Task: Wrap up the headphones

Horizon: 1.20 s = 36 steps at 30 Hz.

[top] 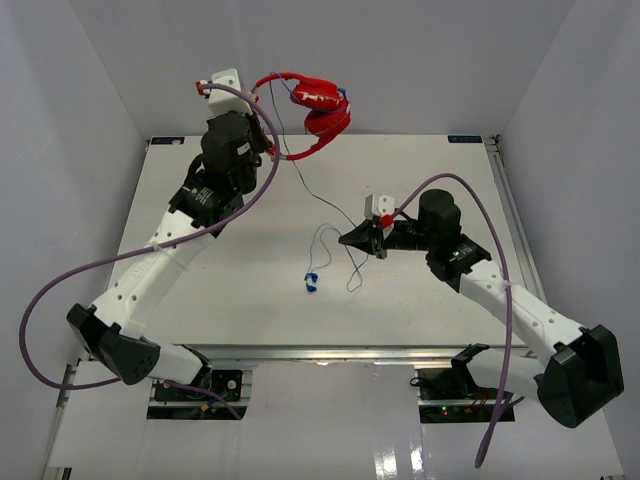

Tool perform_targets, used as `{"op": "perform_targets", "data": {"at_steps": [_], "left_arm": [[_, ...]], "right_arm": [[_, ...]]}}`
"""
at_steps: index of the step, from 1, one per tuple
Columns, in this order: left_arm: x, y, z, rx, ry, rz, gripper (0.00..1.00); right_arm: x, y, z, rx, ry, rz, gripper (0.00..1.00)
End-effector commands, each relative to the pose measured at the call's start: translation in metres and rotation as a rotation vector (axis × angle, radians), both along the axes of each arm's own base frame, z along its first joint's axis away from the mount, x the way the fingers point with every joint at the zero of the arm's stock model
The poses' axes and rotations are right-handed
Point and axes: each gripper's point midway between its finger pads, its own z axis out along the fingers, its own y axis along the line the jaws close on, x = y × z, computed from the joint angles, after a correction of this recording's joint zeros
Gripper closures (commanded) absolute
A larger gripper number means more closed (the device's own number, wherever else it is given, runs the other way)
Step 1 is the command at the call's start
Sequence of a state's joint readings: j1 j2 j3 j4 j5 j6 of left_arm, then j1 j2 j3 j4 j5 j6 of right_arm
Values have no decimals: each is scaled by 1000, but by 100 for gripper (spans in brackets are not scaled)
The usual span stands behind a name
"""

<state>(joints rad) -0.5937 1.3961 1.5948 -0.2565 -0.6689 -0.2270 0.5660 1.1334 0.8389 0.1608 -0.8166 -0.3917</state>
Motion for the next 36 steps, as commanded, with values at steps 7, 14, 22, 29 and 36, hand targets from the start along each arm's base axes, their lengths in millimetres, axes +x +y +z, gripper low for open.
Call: {"op": "perform_targets", "data": {"at_steps": [7, 14, 22, 29, 36], "left_arm": [[28, -10, -80, 236, 125, -16, 100], [5, -47, -134, 251, 203, -302, 100], [-32, -76, -161, 284, 217, -585, 100], [-70, -95, -145, 255, 142, -793, 100], [-98, -103, -136, 242, 106, -921, 100]], "right_arm": [[51, -37, 64, -287, -427, -343, 92], [87, -48, 94, -295, -576, -512, 92], [112, -42, 84, -285, -610, -558, 92], [130, -40, 64, -236, -469, -501, 92], [152, -48, 31, -180, -279, -428, 91]]}}
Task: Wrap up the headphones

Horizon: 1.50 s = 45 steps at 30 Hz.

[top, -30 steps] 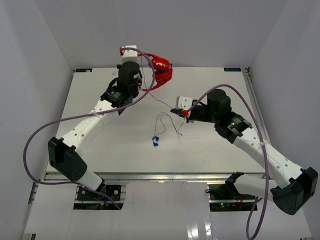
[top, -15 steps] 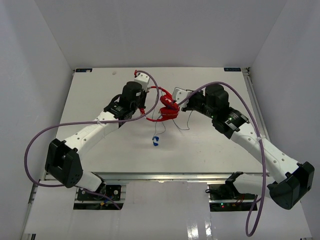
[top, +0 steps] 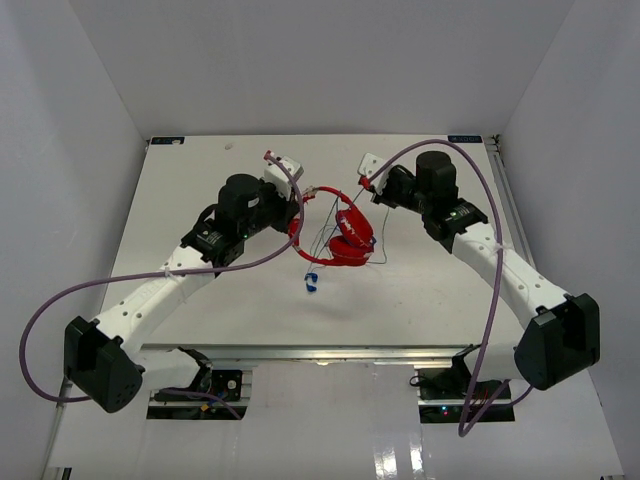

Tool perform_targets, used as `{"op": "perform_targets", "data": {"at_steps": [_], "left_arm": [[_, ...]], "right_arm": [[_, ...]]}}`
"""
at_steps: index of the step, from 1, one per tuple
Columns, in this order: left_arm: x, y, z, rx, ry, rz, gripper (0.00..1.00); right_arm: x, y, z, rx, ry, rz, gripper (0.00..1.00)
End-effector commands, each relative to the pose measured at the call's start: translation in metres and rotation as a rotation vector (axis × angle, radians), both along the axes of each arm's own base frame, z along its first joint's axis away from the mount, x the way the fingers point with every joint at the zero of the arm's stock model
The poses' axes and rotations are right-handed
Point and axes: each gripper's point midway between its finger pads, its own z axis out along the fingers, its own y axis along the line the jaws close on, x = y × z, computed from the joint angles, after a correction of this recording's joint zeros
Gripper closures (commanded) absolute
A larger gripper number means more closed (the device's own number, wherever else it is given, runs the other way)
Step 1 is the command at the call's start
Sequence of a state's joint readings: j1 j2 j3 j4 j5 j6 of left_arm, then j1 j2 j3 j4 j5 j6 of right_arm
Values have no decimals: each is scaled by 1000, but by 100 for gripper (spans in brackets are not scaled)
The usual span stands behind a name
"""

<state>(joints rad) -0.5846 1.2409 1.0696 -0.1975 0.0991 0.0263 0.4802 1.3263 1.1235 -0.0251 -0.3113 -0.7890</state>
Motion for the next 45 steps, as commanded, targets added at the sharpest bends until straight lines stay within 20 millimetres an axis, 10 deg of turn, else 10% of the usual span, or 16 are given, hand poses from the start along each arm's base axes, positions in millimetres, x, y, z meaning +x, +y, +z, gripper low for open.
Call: {"op": "perform_targets", "data": {"at_steps": [1, 10, 26, 33, 45], "left_arm": [[-30, -16, 42, -125, -71, -154, 100], [-45, -33, 103, -323, -47, -218, 100], [-36, -51, 225, -725, 24, -187, 100], [-33, -54, 238, -771, 45, -183, 100], [-28, -43, 294, -967, 71, -108, 100]], "right_arm": [[5, 11, 10, 146, 75, 104, 91], [-44, 40, -24, 351, 387, 397, 89], [-103, 53, -4, 622, 660, 650, 84], [-102, 59, 5, 650, 648, 682, 78], [-130, 76, -59, 546, 746, 718, 77]]}}
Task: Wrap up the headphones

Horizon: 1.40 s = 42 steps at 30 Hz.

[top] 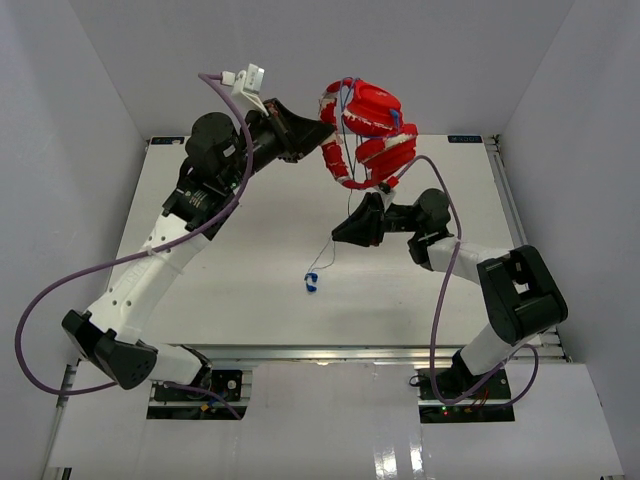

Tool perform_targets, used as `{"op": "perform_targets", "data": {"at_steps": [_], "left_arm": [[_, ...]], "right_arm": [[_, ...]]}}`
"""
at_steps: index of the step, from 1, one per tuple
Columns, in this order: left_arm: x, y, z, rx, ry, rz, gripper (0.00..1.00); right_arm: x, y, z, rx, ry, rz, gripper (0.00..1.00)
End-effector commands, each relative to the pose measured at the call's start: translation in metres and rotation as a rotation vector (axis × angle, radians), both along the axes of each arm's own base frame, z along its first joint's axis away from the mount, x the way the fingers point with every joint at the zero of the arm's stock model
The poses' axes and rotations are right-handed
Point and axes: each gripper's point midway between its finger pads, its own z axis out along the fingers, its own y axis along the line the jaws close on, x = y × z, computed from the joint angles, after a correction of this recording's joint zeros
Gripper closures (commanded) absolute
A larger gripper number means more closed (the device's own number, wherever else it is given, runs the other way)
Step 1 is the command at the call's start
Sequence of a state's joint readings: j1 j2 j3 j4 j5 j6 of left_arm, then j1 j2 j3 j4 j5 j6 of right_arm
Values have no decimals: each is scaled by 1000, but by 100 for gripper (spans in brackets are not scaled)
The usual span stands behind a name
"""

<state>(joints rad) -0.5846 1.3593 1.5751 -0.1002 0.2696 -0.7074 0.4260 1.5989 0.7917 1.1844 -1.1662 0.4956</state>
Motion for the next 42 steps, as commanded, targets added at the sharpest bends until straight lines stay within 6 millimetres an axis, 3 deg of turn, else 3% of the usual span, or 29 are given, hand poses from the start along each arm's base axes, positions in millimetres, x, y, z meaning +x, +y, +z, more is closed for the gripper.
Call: {"op": "perform_targets", "data": {"at_steps": [1, 6, 11, 14, 17, 22, 24, 27, 29, 33, 35, 42], "left_arm": [[-12, 17, 71, -181, -46, 43, 100], [10, 53, 72, -186, -17, 286, 100], [49, 101, 40, -66, 16, 616, 100], [85, 139, -1, 132, 29, 851, 100], [117, 167, -50, 311, 74, 952, 100], [140, 195, -132, 518, 162, 983, 100], [144, 195, -155, 600, 172, 973, 100], [143, 188, -188, 709, 185, 890, 100], [136, 174, -213, 764, 194, 794, 100], [108, 139, -245, 869, 125, 603, 100], [88, 117, -254, 887, 68, 469, 100], [26, 72, -241, 813, -139, 147, 100]], "right_arm": [[-17, 7, -23, -29, -35, 58, 78], [-28, 4, -24, -33, -57, 74, 89], [-35, -3, -29, -84, -75, 17, 92], [-39, -8, -28, -212, -186, -57, 92], [-43, -18, -13, -277, -334, -135, 92], [-53, -31, 7, -375, -470, -185, 92], [-49, -32, 13, -415, -515, -212, 92], [-32, -34, 37, -445, -614, -291, 92], [-13, -37, 58, -462, -677, -378, 92], [30, -44, 90, -495, -815, -559, 92], [51, -43, 96, -508, -859, -629, 92], [85, -37, 64, -549, -823, -659, 92]]}}
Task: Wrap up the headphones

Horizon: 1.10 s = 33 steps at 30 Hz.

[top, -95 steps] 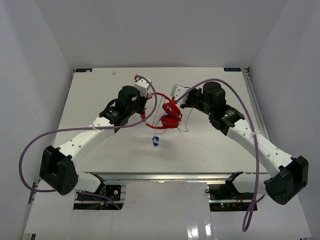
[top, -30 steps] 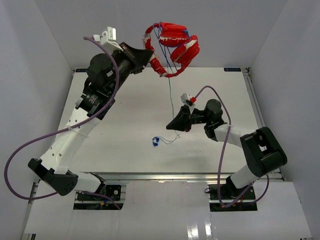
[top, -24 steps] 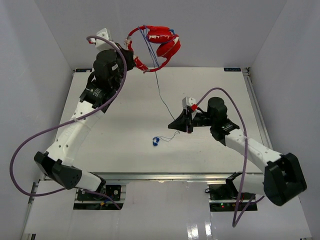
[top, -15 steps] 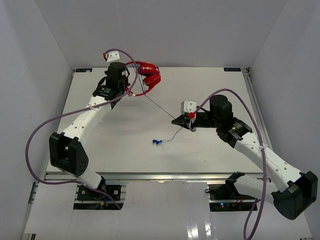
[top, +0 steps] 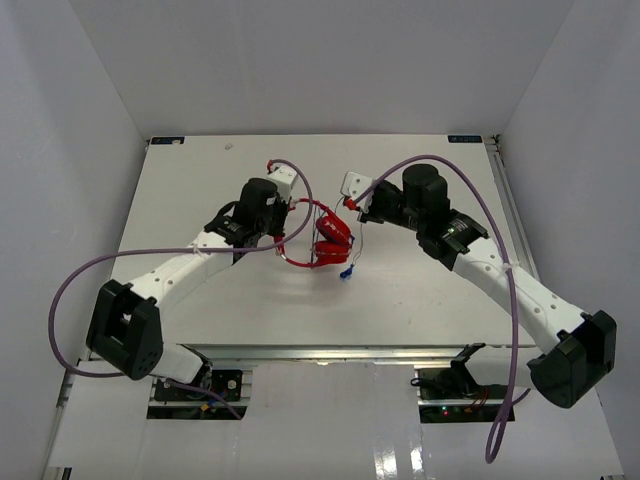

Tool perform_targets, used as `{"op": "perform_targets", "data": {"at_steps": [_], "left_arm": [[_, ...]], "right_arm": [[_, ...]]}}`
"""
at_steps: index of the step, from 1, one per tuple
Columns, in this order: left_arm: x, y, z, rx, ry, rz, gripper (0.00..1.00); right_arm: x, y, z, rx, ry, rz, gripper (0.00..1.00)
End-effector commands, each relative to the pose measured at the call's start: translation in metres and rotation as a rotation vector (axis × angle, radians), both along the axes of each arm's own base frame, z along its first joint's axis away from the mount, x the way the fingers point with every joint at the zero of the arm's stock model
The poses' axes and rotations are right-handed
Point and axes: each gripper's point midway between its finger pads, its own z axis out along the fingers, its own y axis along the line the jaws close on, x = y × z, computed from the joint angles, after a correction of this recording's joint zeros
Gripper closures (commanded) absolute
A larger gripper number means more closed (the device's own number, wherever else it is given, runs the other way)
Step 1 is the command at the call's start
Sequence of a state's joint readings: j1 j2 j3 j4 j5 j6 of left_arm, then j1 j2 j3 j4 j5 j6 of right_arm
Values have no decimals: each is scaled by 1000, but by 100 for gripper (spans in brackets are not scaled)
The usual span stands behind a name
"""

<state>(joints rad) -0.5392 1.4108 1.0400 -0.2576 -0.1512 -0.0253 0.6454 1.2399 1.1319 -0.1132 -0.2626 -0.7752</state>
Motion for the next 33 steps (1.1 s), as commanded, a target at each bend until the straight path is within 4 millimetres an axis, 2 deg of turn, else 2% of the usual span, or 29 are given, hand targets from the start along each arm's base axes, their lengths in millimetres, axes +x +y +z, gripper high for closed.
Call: {"op": "perform_targets", "data": {"at_steps": [1, 4, 5, 9, 13, 17, 22, 26, 28, 31, 33], "left_arm": [[-30, -38, 82, -179, -215, -291, 100], [-43, -43, 93, -211, -233, -348, 100], [-47, -43, 100, -224, -245, -359, 100], [-63, -52, 120, -303, -253, -424, 100], [-73, -60, 149, -395, -265, -452, 100], [-79, -62, 188, -481, -311, -456, 100], [-86, -76, 235, -631, -308, -494, 100], [-89, -86, 262, -762, -269, -499, 100], [-86, -91, 269, -811, -243, -493, 100], [-84, -95, 288, -896, -236, -486, 100], [-85, -97, 305, -939, -247, -494, 100]], "right_arm": [[29, -6, 1, 19, -44, -74, 92], [38, -13, -16, 30, 22, -76, 92], [43, -21, -22, 43, 57, -97, 92], [49, -26, -41, 91, 180, -67, 92], [46, -23, -49, 172, 278, 9, 92], [33, -15, -57, 245, 386, 115, 92], [4, 1, -65, 331, 547, 296, 90], [-11, 8, -63, 389, 606, 391, 84], [-20, 9, -64, 425, 685, 416, 81], [-32, 12, -56, 483, 745, 471, 75], [-36, 14, -41, 529, 698, 515, 68]]}}
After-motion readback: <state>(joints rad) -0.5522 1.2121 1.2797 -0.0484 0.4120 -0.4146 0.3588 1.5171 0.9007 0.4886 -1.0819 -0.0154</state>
